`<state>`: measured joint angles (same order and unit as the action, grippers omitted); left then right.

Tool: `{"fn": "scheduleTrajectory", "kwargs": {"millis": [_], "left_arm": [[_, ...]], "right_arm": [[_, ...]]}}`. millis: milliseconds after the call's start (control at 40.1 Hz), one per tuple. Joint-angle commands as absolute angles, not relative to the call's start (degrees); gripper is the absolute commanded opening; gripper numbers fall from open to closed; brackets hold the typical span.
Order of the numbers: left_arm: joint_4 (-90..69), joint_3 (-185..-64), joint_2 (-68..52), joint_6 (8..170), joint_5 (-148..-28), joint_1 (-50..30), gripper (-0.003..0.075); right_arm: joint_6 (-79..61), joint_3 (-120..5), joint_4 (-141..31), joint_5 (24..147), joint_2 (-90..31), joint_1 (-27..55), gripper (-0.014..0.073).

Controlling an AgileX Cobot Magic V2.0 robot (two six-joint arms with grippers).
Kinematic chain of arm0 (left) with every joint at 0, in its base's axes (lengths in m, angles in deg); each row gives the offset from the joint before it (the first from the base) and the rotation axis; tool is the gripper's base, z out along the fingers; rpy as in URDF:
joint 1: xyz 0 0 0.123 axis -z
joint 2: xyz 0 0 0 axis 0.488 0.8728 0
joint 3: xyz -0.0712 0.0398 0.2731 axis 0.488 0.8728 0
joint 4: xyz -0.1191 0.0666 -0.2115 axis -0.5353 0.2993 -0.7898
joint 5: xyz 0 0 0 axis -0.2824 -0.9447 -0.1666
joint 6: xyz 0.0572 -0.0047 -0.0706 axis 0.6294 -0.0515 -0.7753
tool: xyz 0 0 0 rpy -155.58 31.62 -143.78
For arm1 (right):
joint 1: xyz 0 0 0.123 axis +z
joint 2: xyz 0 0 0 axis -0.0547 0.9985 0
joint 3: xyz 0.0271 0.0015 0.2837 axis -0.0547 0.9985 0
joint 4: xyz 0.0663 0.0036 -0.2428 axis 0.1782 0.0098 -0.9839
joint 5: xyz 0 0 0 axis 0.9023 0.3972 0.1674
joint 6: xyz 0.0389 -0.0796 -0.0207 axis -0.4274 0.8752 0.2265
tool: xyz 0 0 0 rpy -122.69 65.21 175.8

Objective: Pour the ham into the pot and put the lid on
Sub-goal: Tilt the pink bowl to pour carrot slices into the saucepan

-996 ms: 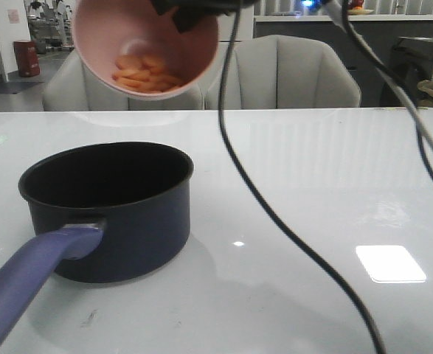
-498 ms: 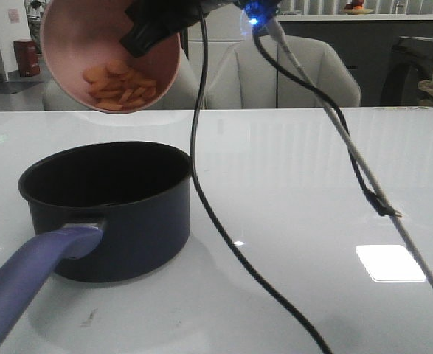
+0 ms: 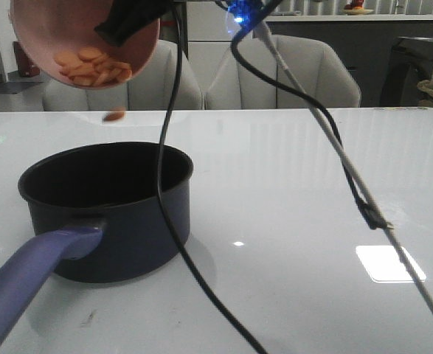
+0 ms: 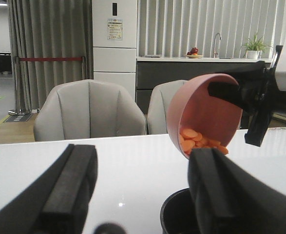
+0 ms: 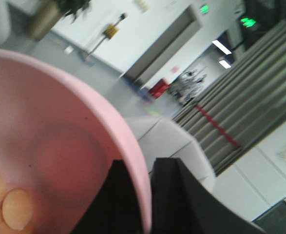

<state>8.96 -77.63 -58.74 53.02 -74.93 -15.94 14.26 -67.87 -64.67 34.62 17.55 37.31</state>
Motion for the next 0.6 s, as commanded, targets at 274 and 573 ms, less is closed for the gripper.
{"fn": "scheduleTrajectory", "kwargs": {"millis": [274, 573], "left_arm": [[8.54, -79.29, -58.23, 52.99, -70.28, -15.55, 0.0447], [8.54, -79.29, -58.23, 52.99, -70.28, -15.55, 0.0447]], "right_arm": [[22.06, -68.34, -58.86, 13.7, 16.13, 38.04, 0.0139], [23.96, -68.34, -58.4, 9.36, 17.17, 38.16, 0.0139]]}}
